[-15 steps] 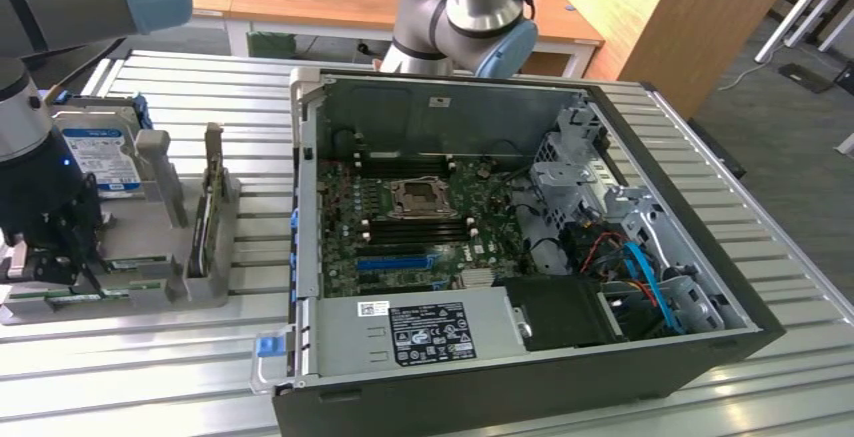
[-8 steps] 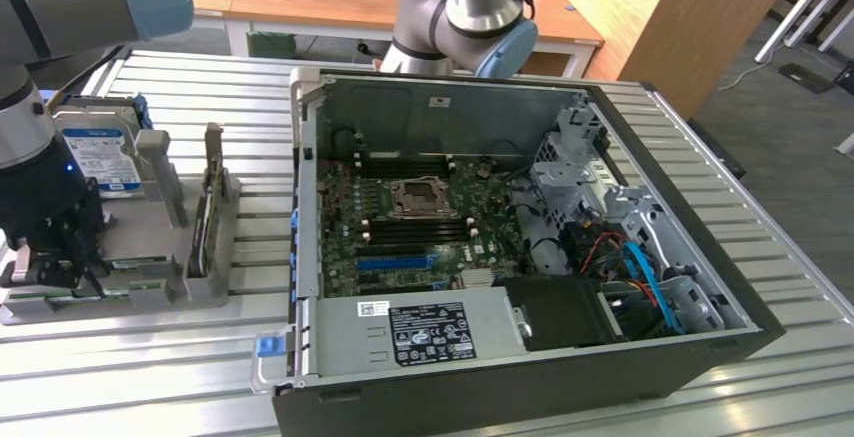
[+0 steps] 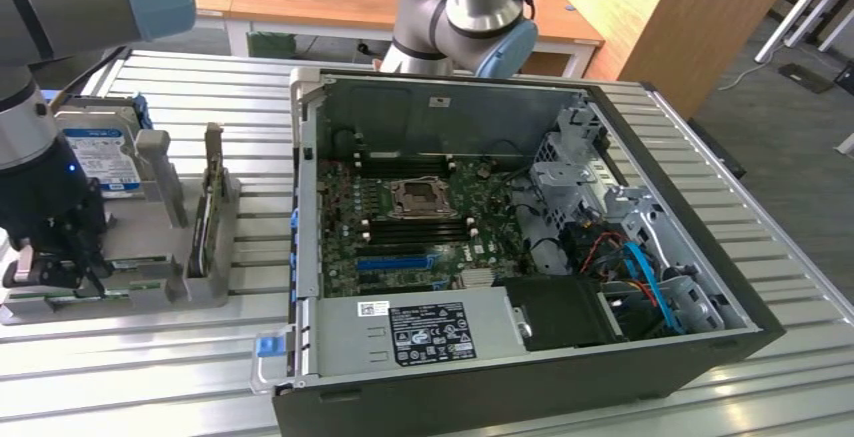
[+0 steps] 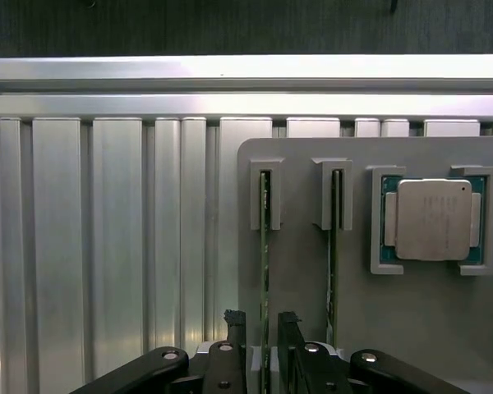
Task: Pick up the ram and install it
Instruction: 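Pick up the ram and move it above insertion slot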
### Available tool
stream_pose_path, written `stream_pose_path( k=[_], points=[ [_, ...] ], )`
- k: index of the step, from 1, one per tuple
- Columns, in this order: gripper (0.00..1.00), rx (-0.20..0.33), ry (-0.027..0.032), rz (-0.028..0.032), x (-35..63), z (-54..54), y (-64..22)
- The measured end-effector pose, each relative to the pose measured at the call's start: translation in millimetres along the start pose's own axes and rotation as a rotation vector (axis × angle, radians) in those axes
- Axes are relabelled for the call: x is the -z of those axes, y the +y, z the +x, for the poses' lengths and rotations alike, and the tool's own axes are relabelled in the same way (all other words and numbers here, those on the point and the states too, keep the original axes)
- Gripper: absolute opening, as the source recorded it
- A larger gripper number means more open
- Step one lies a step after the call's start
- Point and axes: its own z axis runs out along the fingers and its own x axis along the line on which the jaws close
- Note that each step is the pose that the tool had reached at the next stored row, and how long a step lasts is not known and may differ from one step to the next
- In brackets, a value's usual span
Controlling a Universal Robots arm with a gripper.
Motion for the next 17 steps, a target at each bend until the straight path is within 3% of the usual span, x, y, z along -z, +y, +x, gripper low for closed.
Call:
stream_pose_path(
  k=[10,17],
  points=[
    [0.30,0.000,0.0000,-0.0010,-0.6,0.2,-10.9],
    [0.30,0.000,-0.0001,-0.0011,-1.4,0.1,-11.6]
  ],
)
